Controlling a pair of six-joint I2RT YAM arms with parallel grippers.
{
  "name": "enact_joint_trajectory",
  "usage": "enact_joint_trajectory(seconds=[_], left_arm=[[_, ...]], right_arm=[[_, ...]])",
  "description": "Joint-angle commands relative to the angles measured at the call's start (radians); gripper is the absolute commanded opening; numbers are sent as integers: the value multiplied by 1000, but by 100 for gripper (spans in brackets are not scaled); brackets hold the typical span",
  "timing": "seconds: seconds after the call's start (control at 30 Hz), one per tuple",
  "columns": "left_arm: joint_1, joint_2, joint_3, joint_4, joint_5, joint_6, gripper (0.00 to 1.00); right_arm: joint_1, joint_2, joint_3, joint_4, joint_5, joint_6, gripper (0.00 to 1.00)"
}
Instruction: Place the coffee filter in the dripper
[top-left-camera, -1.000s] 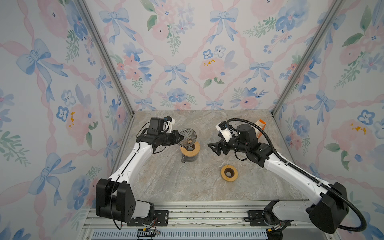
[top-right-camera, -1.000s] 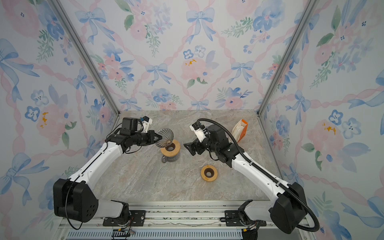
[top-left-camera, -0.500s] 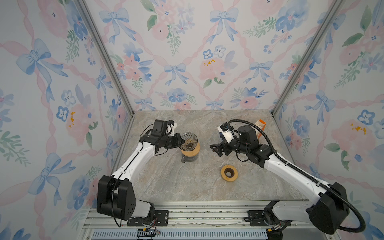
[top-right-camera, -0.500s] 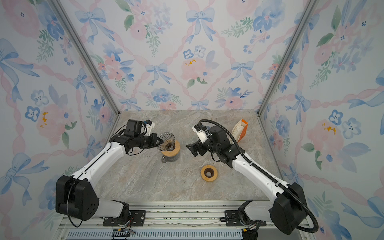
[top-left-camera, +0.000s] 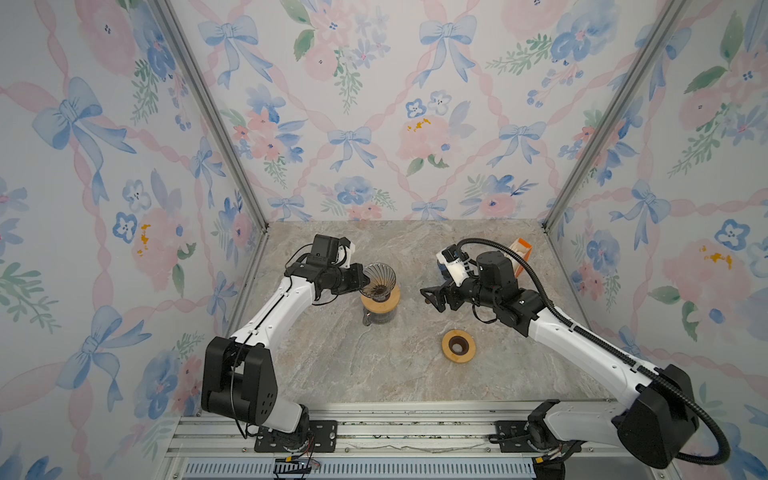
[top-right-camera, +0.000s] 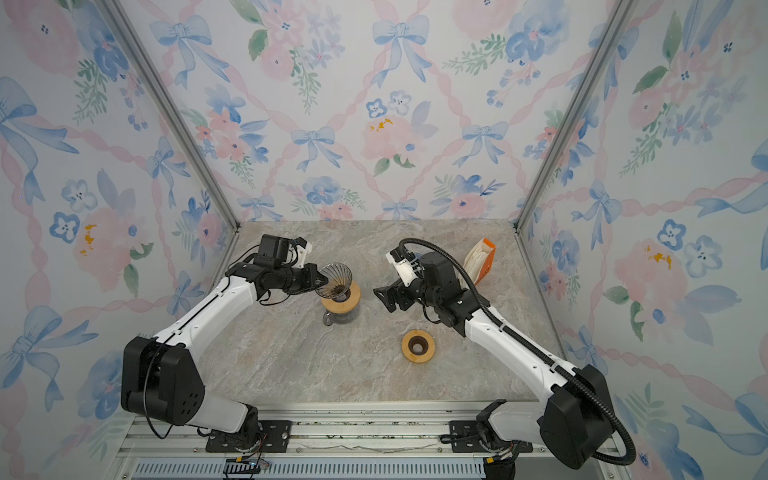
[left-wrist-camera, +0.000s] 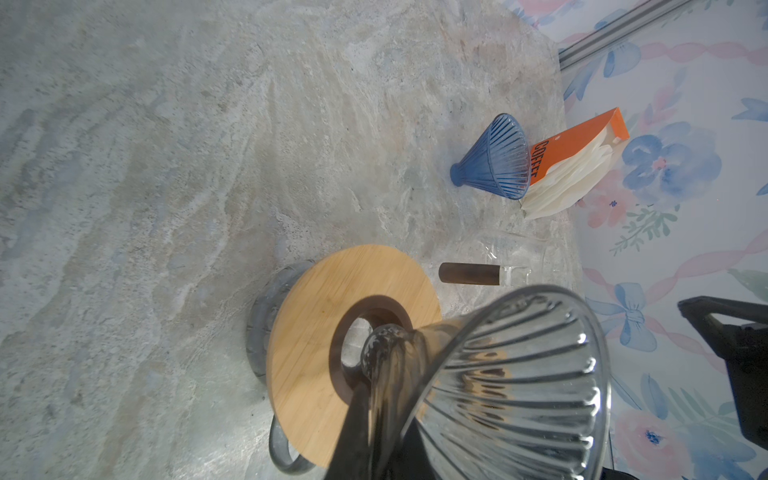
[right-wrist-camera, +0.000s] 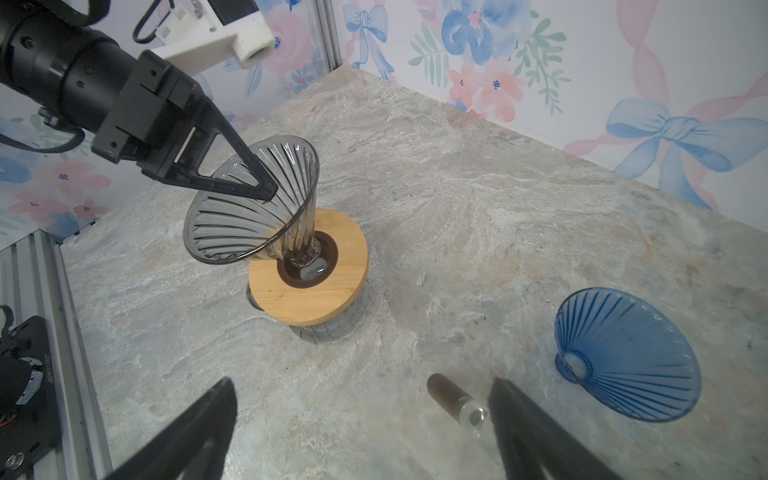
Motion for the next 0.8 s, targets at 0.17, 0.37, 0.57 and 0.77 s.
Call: enact_joint_trajectory(seconds=[0.17, 0.37, 0.57, 0.77], left_arm=[[-11, 27, 7, -4, -16, 18, 0], [-11, 33, 8, -4, -21, 20, 1], [-10, 50, 12, -6, 2, 30, 4], [-11, 56, 26, -9, -5, 37, 16]], right_arm=[[-6, -14, -26, 49, 6, 32, 96], [-6, 32, 1, 64, 4, 77, 97], [2, 93, 78, 0, 16, 90, 97], [27, 131, 145, -45, 5, 81, 96]])
